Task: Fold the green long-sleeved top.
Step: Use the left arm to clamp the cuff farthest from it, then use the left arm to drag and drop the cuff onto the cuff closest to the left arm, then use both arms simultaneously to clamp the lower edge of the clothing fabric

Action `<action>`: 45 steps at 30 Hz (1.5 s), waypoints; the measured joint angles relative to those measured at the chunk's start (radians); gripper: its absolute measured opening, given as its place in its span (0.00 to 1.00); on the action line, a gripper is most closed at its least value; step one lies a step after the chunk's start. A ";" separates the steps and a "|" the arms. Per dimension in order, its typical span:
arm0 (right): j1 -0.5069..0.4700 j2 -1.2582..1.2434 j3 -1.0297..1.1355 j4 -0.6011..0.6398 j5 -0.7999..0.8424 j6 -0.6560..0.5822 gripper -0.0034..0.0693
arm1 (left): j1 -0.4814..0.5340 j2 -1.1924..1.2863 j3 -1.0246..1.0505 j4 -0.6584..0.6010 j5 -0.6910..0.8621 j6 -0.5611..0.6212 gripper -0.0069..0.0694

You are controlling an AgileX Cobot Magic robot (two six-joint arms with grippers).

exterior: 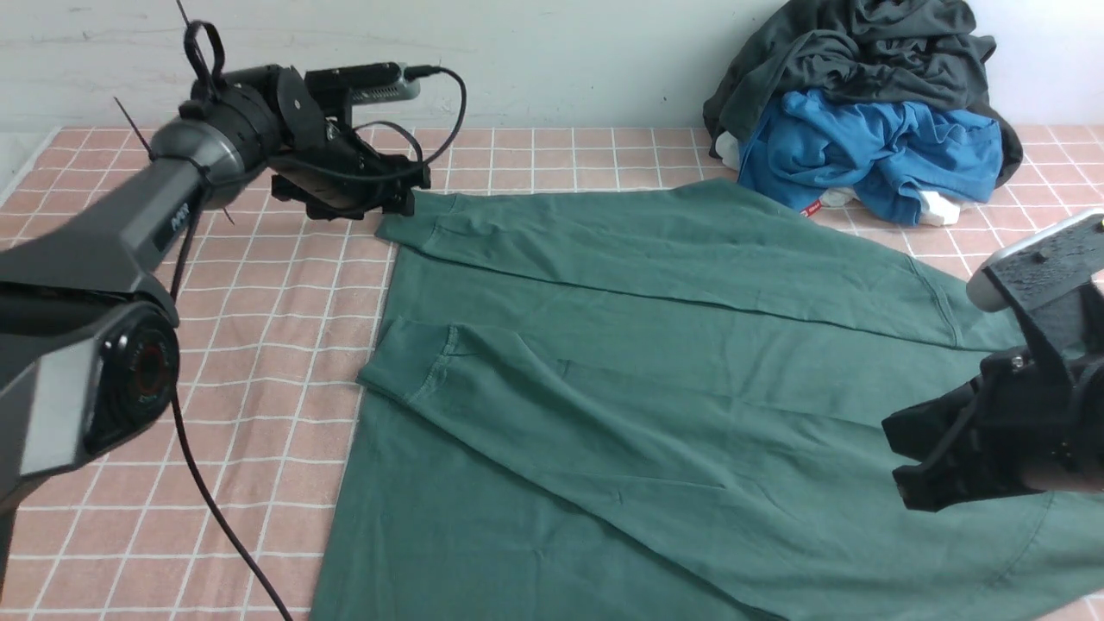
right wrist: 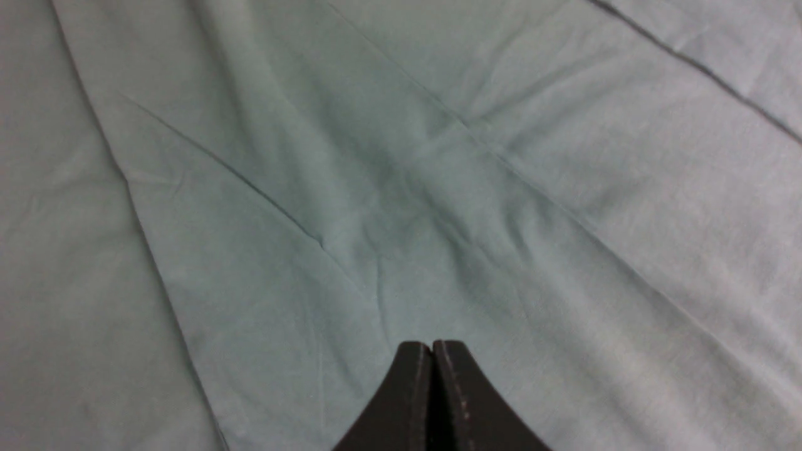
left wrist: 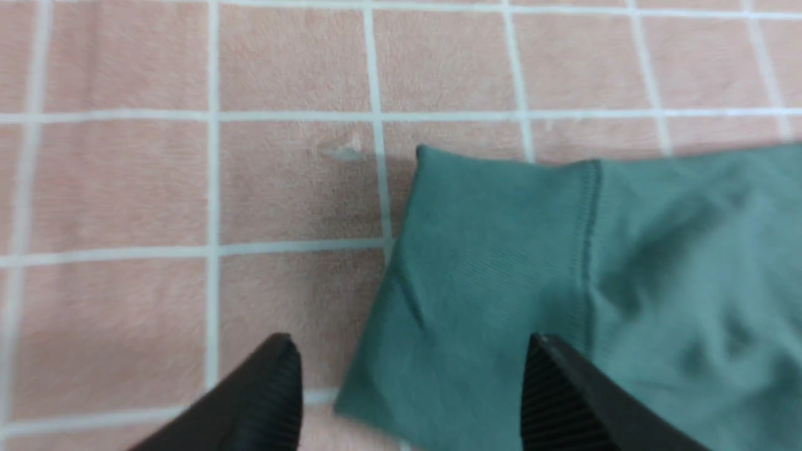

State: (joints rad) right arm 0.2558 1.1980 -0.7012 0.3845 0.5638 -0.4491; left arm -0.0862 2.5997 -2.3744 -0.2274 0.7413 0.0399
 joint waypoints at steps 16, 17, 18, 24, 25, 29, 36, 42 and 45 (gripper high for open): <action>0.000 0.058 -0.001 0.034 0.009 0.000 0.04 | -0.003 -0.102 -0.206 -0.043 0.471 0.167 0.09; 0.000 0.058 -0.001 0.032 0.014 0.000 0.04 | -0.004 -0.163 -0.150 -0.043 0.476 0.171 0.09; 0.000 0.058 -0.002 0.030 0.017 0.000 0.04 | -0.005 -0.200 -0.106 -0.044 0.479 0.175 0.09; 0.000 0.034 -0.002 0.006 0.030 0.000 0.04 | -0.020 -0.452 0.326 -0.031 0.486 0.200 0.09; 0.000 0.021 -0.002 0.004 0.031 0.000 0.04 | -0.027 -0.516 0.462 -0.029 0.487 0.217 0.09; 0.000 -0.006 -0.002 0.000 0.031 0.000 0.04 | -0.052 -0.634 0.770 -0.021 0.423 0.255 0.09; 0.000 -0.010 -0.002 0.000 0.032 -0.014 0.04 | -0.083 -0.661 0.931 0.006 0.247 0.266 0.21; 0.000 -0.010 -0.002 -0.002 0.052 -0.015 0.04 | -0.086 -0.726 0.935 0.006 0.305 0.258 0.55; 0.000 -0.010 -0.002 0.002 0.084 -0.015 0.04 | -0.116 -0.810 0.989 0.015 0.368 0.255 0.69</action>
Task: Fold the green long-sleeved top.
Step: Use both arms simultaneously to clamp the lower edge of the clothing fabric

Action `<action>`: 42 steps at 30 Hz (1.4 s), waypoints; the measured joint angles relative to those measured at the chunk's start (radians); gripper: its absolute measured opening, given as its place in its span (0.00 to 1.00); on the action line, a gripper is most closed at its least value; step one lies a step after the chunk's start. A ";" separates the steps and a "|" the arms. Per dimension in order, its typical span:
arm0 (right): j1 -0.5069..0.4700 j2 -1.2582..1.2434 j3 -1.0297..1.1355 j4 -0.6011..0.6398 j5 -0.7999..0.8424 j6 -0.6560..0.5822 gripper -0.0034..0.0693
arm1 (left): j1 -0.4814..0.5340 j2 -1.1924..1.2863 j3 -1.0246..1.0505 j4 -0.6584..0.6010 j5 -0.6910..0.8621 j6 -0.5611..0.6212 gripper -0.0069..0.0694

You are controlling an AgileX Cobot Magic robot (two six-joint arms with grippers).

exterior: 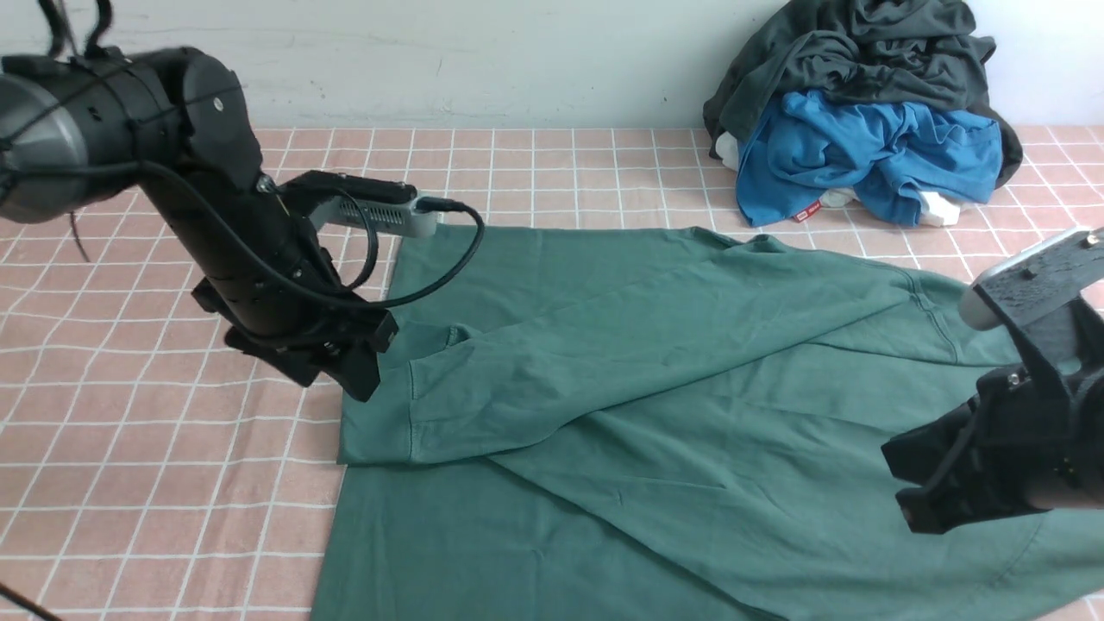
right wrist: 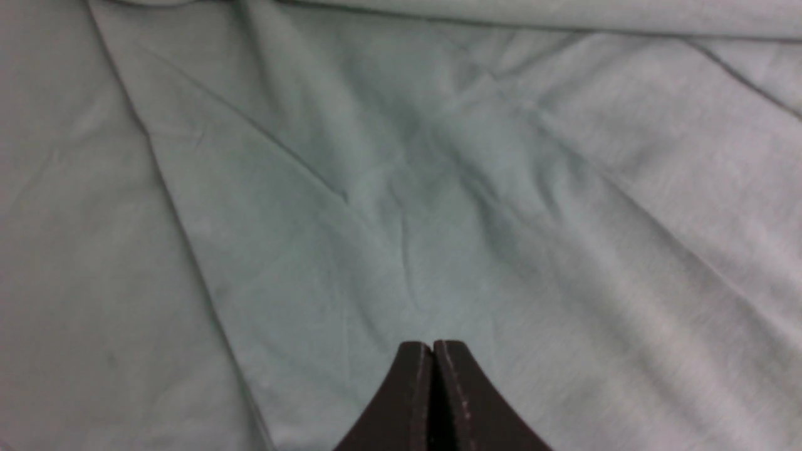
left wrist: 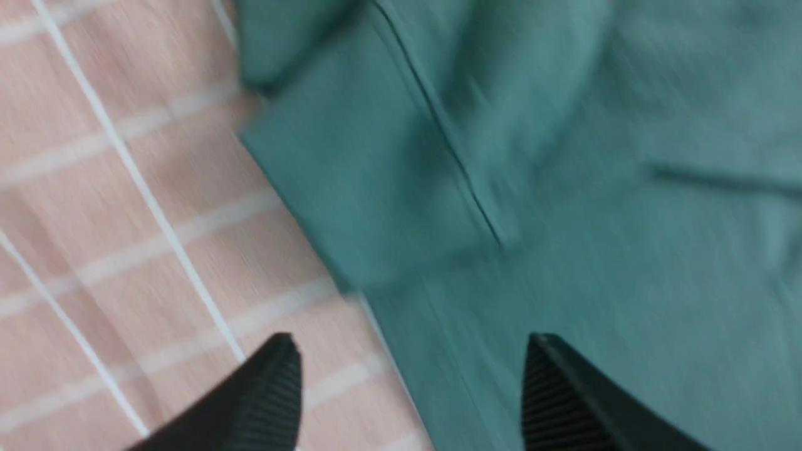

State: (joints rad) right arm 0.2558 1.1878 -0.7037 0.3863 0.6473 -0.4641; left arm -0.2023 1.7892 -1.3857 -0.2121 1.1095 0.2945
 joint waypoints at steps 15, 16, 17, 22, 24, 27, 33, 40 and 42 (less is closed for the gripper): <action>0.000 0.000 0.000 0.025 0.050 -0.050 0.04 | -0.393 -0.141 0.601 0.100 -0.284 0.584 0.74; 0.000 0.000 0.000 0.028 0.050 -0.051 0.04 | -0.397 -0.146 0.610 0.113 -0.300 0.589 0.73; 0.000 0.000 0.000 0.032 0.050 -0.052 0.04 | -0.399 -0.147 0.612 0.118 -0.306 0.589 0.72; 0.000 0.000 0.000 0.040 0.050 -0.056 0.04 | -0.401 -0.148 0.617 0.156 -0.343 0.571 0.52; 0.000 0.000 0.000 0.041 0.050 -0.056 0.04 | -0.401 -0.151 0.617 0.161 -0.348 0.553 0.40; 0.000 0.000 0.000 0.041 0.051 -0.057 0.04 | -0.403 -0.167 0.625 0.157 -0.345 0.512 0.21; 0.000 -0.058 -0.009 0.041 0.122 -0.124 0.04 | -0.403 -0.291 0.634 0.189 -0.301 0.409 0.10; 0.000 -0.133 -0.055 -0.137 0.236 -0.301 0.08 | -0.403 -0.443 0.635 0.258 -0.243 0.253 0.09; 0.000 -0.114 -0.047 -0.193 0.257 -0.315 0.11 | -0.403 -0.449 0.637 0.258 -0.241 0.237 0.09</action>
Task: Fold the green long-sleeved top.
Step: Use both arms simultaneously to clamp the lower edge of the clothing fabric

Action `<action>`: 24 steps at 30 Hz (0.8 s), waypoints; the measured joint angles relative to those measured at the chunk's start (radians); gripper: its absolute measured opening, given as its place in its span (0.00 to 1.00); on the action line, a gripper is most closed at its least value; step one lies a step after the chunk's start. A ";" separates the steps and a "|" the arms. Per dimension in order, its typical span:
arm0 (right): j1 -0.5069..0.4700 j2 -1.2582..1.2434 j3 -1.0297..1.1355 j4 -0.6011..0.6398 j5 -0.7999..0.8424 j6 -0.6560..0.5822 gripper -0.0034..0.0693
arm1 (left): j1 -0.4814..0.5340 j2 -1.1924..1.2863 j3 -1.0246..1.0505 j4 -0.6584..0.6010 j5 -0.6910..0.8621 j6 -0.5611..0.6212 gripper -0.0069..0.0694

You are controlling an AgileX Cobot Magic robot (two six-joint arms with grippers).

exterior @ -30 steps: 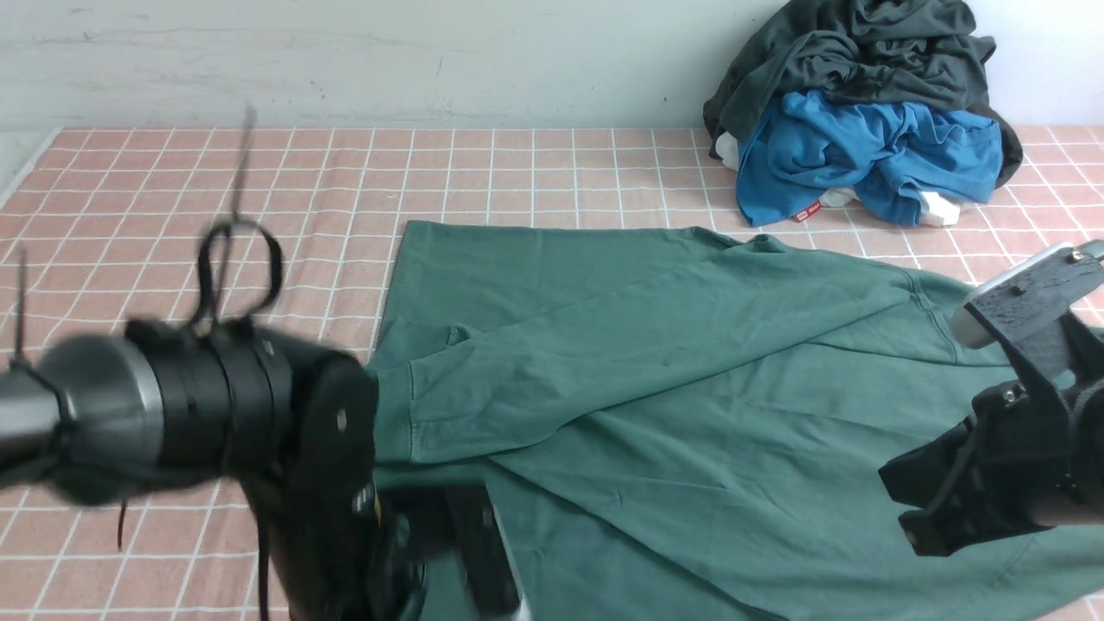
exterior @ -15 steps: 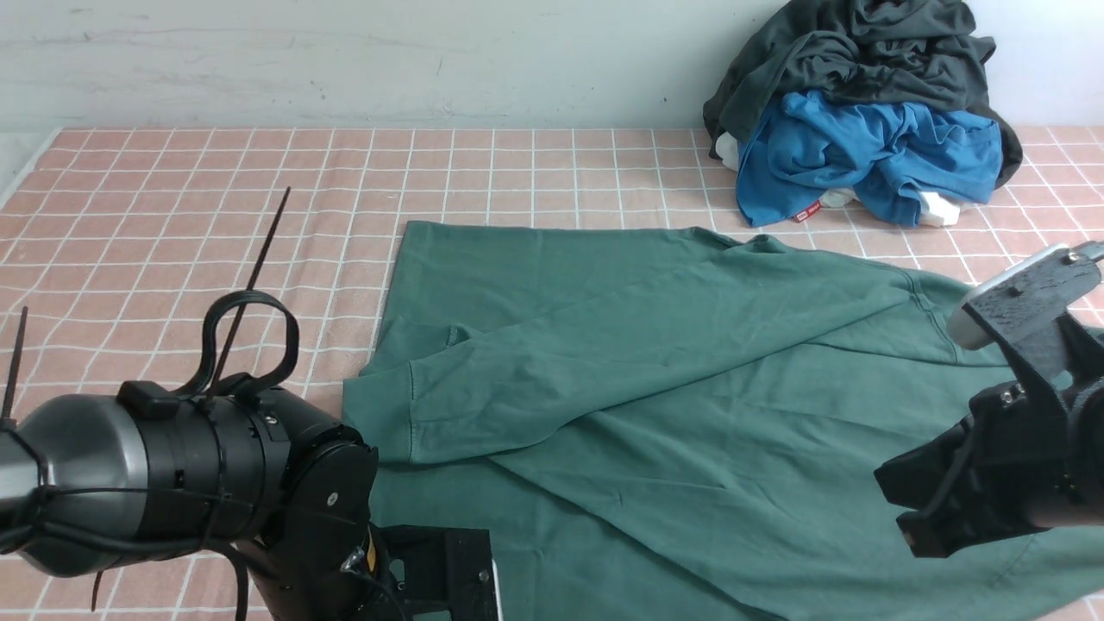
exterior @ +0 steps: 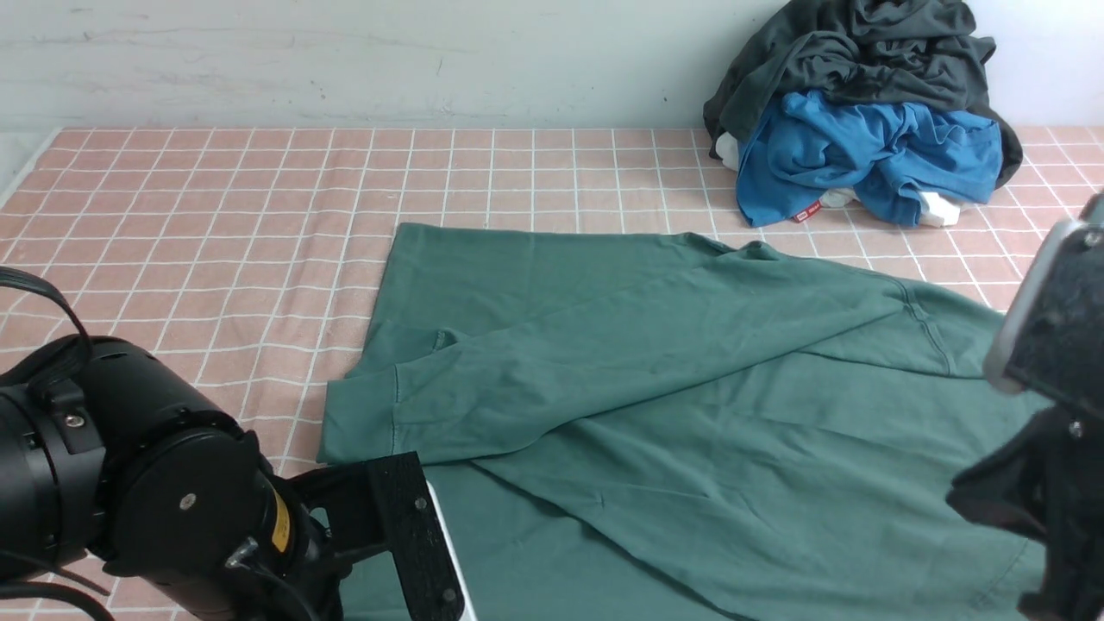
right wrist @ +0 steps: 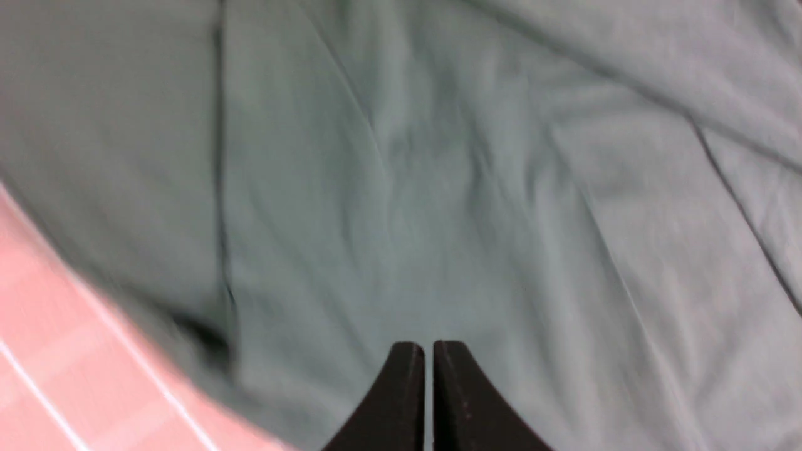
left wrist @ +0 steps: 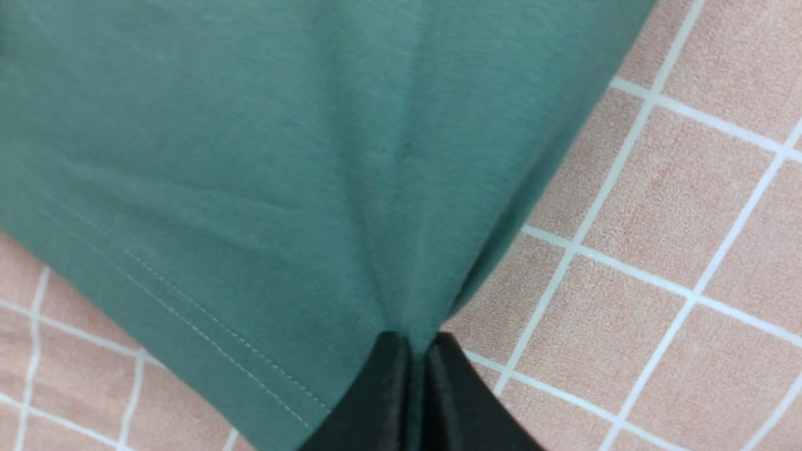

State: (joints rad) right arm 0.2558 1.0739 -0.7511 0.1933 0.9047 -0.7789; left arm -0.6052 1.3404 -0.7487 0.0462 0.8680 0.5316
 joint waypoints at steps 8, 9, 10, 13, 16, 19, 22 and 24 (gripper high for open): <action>0.000 0.211 0.033 -0.429 -0.056 0.036 0.16 | 0.000 0.000 0.001 -0.039 -0.018 -0.017 0.09; 0.000 0.235 0.033 -0.464 -0.056 0.051 0.16 | 0.000 0.000 0.001 -0.046 -0.020 -0.022 0.09; 0.000 0.250 0.033 -0.497 -0.055 0.056 0.16 | 0.000 0.000 0.001 -0.046 -0.021 -0.025 0.09; 0.000 0.296 0.033 -0.575 -0.045 0.060 0.16 | 0.000 0.000 0.001 -0.060 -0.025 -0.033 0.09; -0.020 0.337 0.033 -0.592 -0.050 0.075 0.19 | 0.000 0.000 0.001 -0.062 -0.025 -0.037 0.09; -0.057 0.367 0.033 -0.563 -0.078 0.090 0.26 | 0.000 0.000 0.001 -0.062 -0.025 -0.039 0.09; -0.093 0.386 0.033 -0.547 -0.098 0.080 0.42 | 0.000 0.000 0.001 -0.069 -0.025 -0.040 0.09; -0.110 0.390 0.038 -0.554 -0.118 0.056 0.51 | 0.000 0.000 0.001 -0.083 -0.028 -0.040 0.09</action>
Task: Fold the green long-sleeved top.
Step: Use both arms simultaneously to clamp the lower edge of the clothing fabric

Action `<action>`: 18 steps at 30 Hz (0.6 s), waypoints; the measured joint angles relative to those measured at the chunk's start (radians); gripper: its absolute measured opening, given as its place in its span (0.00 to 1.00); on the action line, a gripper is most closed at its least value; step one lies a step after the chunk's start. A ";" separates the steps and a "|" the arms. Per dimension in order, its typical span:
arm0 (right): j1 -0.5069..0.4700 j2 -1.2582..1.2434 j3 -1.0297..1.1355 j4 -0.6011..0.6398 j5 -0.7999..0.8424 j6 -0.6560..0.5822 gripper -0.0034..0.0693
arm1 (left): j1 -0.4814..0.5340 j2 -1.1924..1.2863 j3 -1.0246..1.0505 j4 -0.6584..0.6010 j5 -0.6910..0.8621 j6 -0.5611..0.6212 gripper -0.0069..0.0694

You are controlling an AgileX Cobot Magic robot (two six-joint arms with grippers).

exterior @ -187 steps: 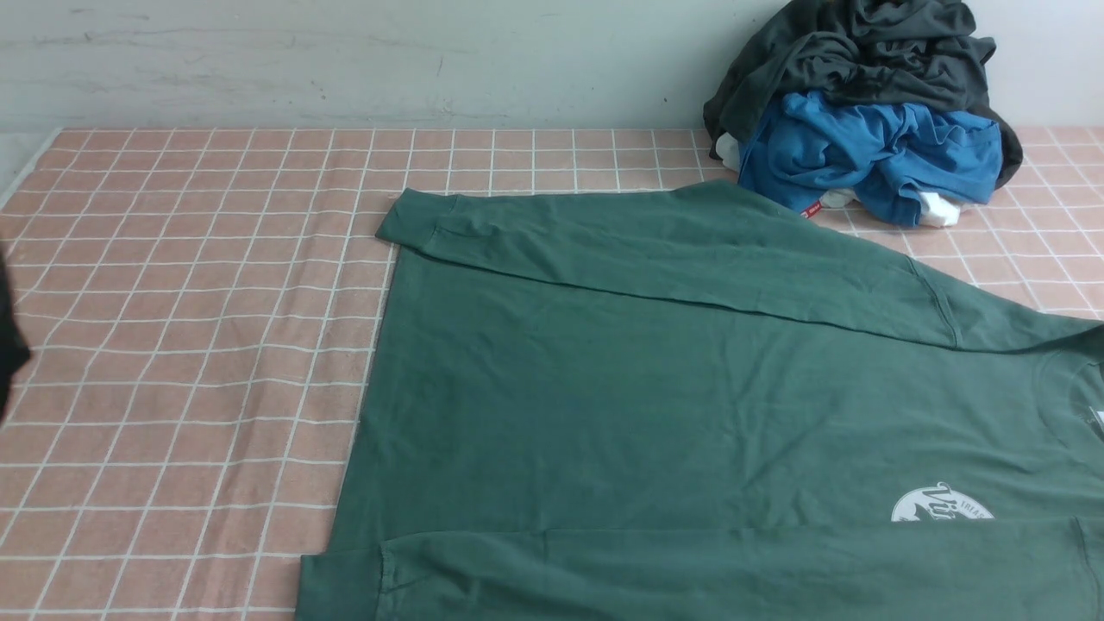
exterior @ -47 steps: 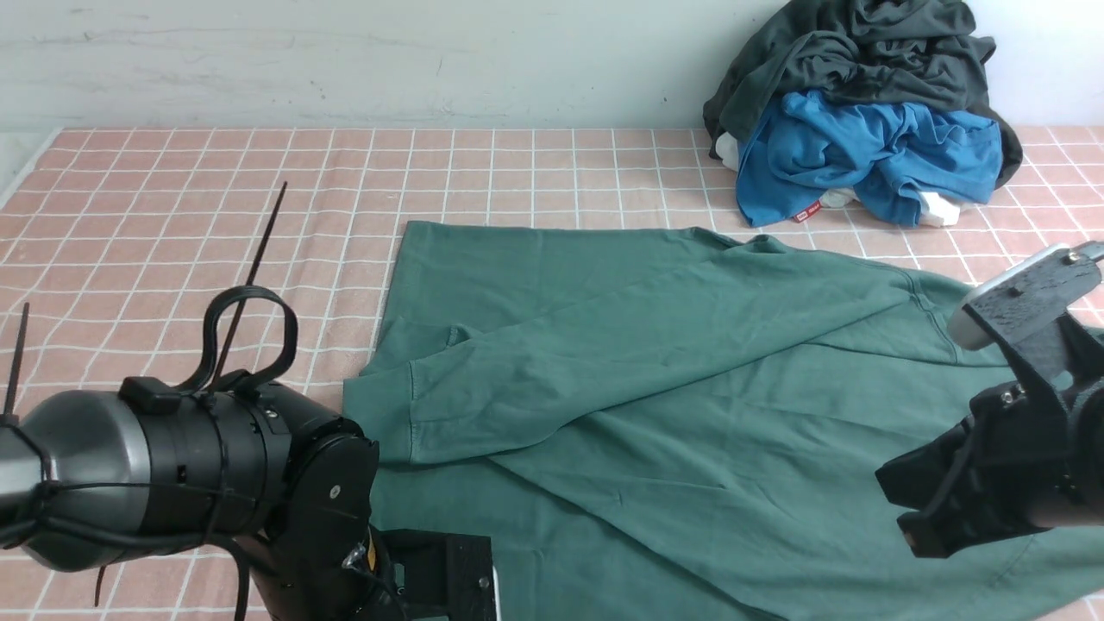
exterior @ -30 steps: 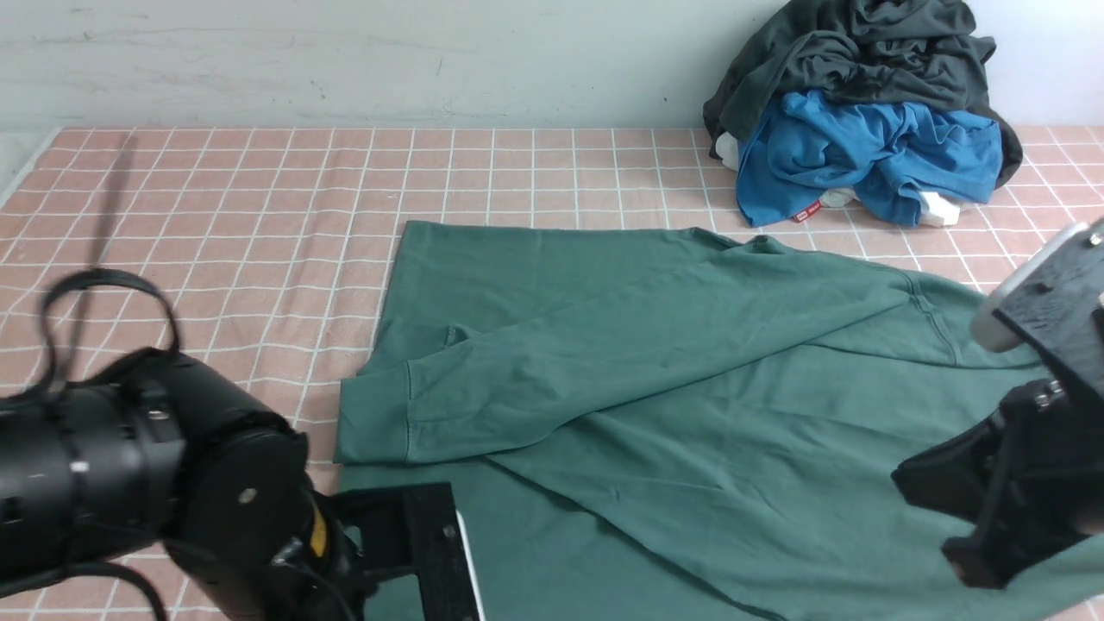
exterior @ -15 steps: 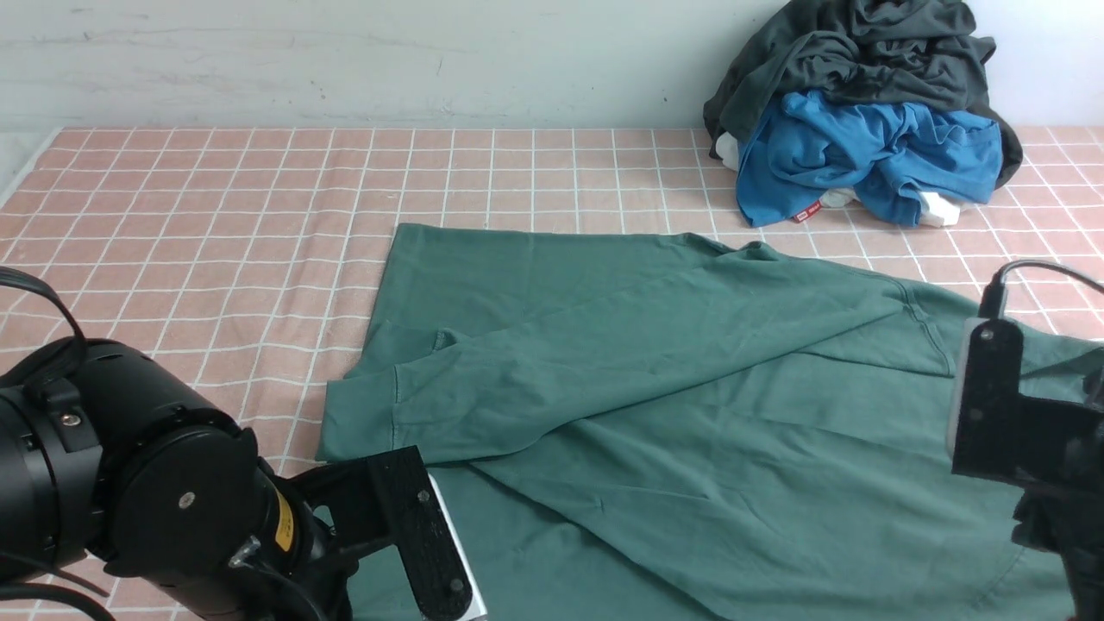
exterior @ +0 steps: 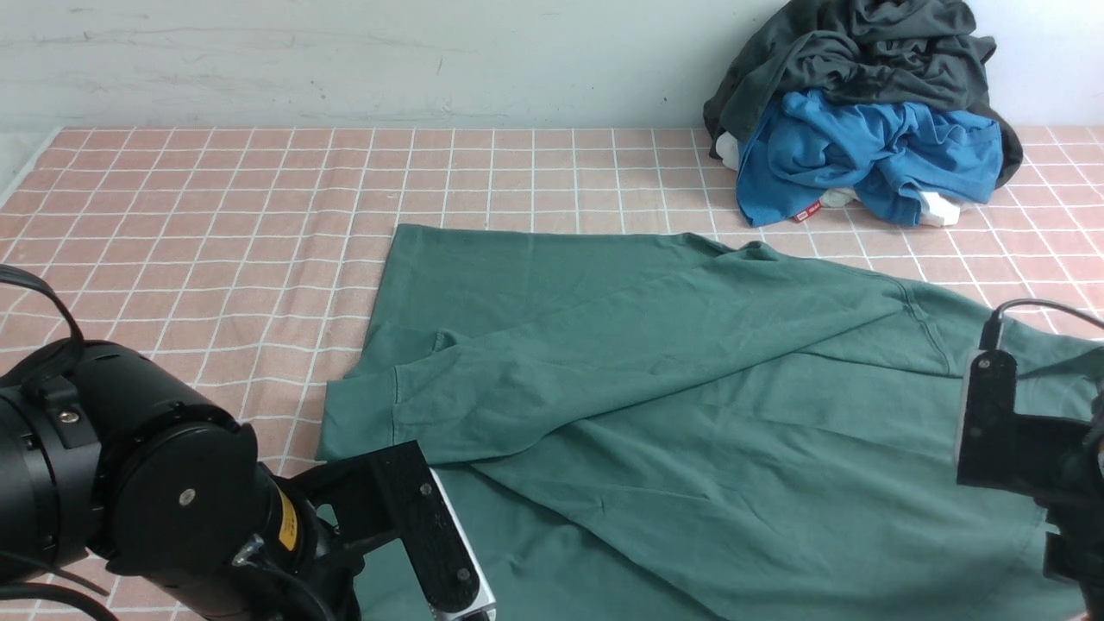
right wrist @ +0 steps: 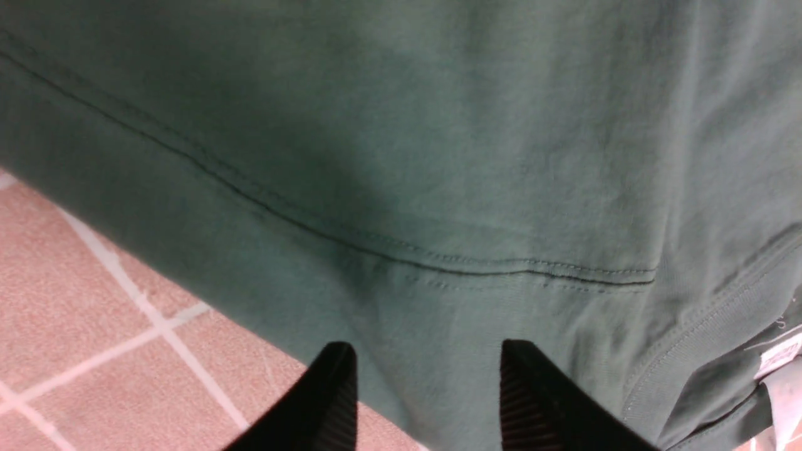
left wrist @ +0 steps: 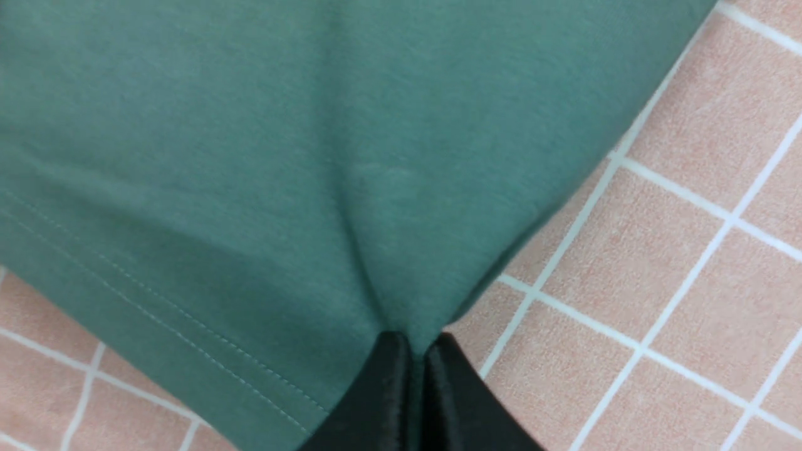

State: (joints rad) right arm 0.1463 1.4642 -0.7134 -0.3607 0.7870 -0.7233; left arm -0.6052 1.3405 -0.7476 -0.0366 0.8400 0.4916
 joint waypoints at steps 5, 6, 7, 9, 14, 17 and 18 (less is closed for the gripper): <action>-0.009 0.023 0.044 -0.030 -0.029 -0.060 0.62 | 0.000 0.000 0.000 -0.007 -0.003 -0.001 0.09; -0.009 0.035 0.067 -0.037 -0.041 -0.076 0.63 | 0.000 0.000 0.000 -0.008 -0.003 -0.001 0.09; -0.009 0.039 0.075 -0.039 -0.043 -0.078 0.63 | 0.000 0.000 0.000 -0.009 -0.003 -0.001 0.09; -0.009 0.057 0.114 -0.063 -0.065 -0.093 0.63 | 0.000 0.000 0.000 -0.009 -0.003 -0.001 0.09; -0.009 0.041 0.141 -0.119 -0.102 -0.076 0.58 | 0.000 0.000 0.000 -0.011 -0.006 -0.001 0.09; -0.009 0.035 0.149 -0.149 -0.117 -0.046 0.48 | 0.000 0.000 0.000 -0.014 -0.005 -0.001 0.09; -0.009 0.035 0.150 -0.158 -0.123 -0.044 0.44 | 0.000 0.000 0.000 -0.016 -0.005 -0.001 0.09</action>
State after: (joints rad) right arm 0.1376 1.4997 -0.5638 -0.5185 0.6637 -0.7669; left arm -0.6052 1.3405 -0.7476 -0.0524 0.8347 0.4907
